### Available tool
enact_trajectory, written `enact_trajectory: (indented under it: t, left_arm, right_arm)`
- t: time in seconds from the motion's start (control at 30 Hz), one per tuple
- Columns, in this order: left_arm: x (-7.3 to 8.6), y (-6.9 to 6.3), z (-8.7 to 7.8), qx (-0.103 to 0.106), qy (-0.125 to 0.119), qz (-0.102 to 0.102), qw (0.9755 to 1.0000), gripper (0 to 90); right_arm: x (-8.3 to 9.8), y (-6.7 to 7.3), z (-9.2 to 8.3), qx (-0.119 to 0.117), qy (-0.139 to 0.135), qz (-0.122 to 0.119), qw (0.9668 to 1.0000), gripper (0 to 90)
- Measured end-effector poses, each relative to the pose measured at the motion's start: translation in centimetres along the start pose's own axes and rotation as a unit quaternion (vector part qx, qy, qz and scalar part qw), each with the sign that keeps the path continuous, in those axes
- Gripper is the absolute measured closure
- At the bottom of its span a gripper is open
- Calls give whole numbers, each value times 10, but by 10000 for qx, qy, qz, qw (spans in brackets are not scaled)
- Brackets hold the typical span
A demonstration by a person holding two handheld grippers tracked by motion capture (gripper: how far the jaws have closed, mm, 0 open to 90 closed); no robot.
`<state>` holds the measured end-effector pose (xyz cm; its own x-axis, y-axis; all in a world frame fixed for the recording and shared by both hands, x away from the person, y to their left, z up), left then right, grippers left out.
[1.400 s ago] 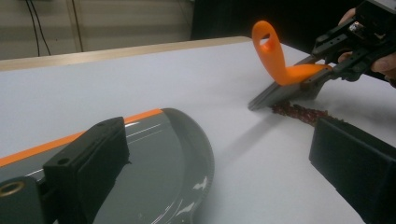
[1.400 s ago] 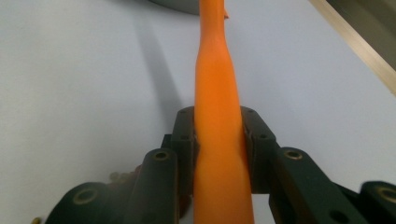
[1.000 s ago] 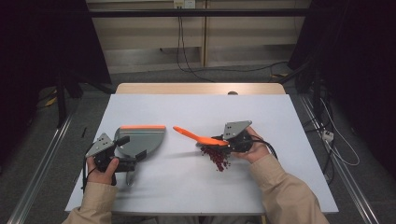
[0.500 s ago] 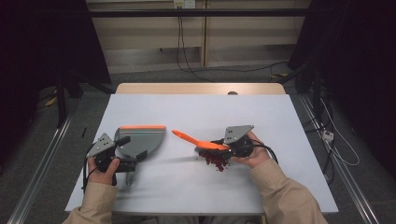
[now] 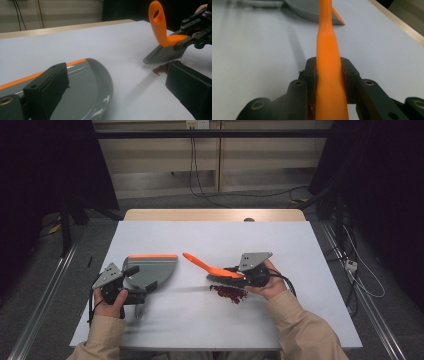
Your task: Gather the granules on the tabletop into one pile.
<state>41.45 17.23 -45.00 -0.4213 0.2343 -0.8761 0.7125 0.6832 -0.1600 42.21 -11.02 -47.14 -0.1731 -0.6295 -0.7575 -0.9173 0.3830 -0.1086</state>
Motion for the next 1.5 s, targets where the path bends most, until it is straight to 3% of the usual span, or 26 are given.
enact_trajectory:
  t: [0.17, 0.33, 0.37, 0.4, 0.43, 0.47, 0.5, 0.53, 0.57, 0.6, 0.67, 0.7, 0.73, 0.83, 1.1, 1.17, 1.2, 1.23, 1.33, 1.37, 1.5]
  left_arm:
    - [0, 0, 0, 3, 8, -8, 10000, 43]
    - [1, 0, 1, 15, 17, -1, 10000, 43]
    - [1, 0, 1, 15, 17, -1, 10000, 43]
    - [1, 0, 1, 13, 17, -2, 10000, 43]
    - [1, 0, 1, 13, 17, -2, 10000, 43]
    - [0, 0, 0, 18, 11, -2, 10000, 43]
    - [0, 0, 0, 18, 11, -2, 10000, 43]
    - [0, 0, 0, 19, 2, -10, 10000, 43]
    - [0, 0, 0, 22, 2, -13, 10000, 43]
    - [0, 0, 0, 24, 1, -11, 10000, 43]
    - [0, 0, 0, 32, 3, -10, 10000, 43]
    - [0, 0, 0, 32, 3, -10, 10000, 43]
    - [0, 0, 0, 34, -3, -13, 10000, 43]
    - [0, 1, -1, 20, -19, -21, 10000, 43]
    - [0, 0, 0, 29, -8, -5, 10000, 43]
    - [0, 0, 0, 26, -18, -10, 10000, 43]
    - [-1, 1, 0, 21, -21, -4, 10000, 43]
    - [-1, 1, 0, 21, -21, -4, 10000, 43]
    - [-1, 1, -1, 23, -23, 0, 10000, 43]
    - [-1, 1, -1, 23, -23, 0, 10000, 43]
    - [-1, 1, 0, 13, -18, 7, 10000, 43]
  right_arm:
    - [-7, -7, -3, 138, -107, 321, 9993, 712]
    - [-19, -13, -2, 321, -277, 1180, 9921, 712]
    - [-19, -13, -2, 321, -277, 1180, 9921, 712]
    - [-23, -13, 0, 408, -300, 1466, 9879, 712]
    - [-23, -13, 0, 408, -300, 1466, 9879, 712]
    - [-28, -13, 2, 406, -402, 1707, 9837, 713]
    - [-28, -13, 2, 406, -402, 1707, 9837, 713]
    - [-32, -13, 4, 469, -483, 1924, 9790, 712]
    - [-32, -13, 4, 469, -483, 1924, 9790, 712]
    - [-35, -13, 7, 492, -536, 2115, 9747, 713]
    - [-37, -13, 11, 472, -564, 2358, 9690, 712]
    - [-37, -13, 11, 472, -564, 2358, 9690, 712]
    - [-39, -12, 14, 500, -572, 2470, 9660, 712]
    - [-39, -12, 18, 585, -522, 2491, 9653, 712]
    - [-46, -10, 25, 556, -734, 2959, 9508, 712]
    - [-47, -10, 27, 557, -753, 3009, 9490, 713]
    - [-49, -10, 31, 545, -798, 3141, 9445, 713]
    - [-49, -10, 31, 545, -798, 3141, 9445, 713]
    - [-51, -9, 41, 543, -760, 3313, 9389, 713]
    - [-51, -9, 41, 543, -760, 3313, 9389, 713]
    - [-52, -7, 51, 459, -771, 3540, 9309, 713]
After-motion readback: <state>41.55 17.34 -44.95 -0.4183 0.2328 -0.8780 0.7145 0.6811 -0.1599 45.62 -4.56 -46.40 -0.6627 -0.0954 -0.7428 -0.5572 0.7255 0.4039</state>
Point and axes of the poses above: each handheld gripper's, and its own axes: z roughly forward along the jaws, x roughly out of its underside, y roughly to its left, the point moved 9 cm from there along z, roughly forward along the jaws, and after that the axes turned 8 degrees about y, right-handed, at the moved point
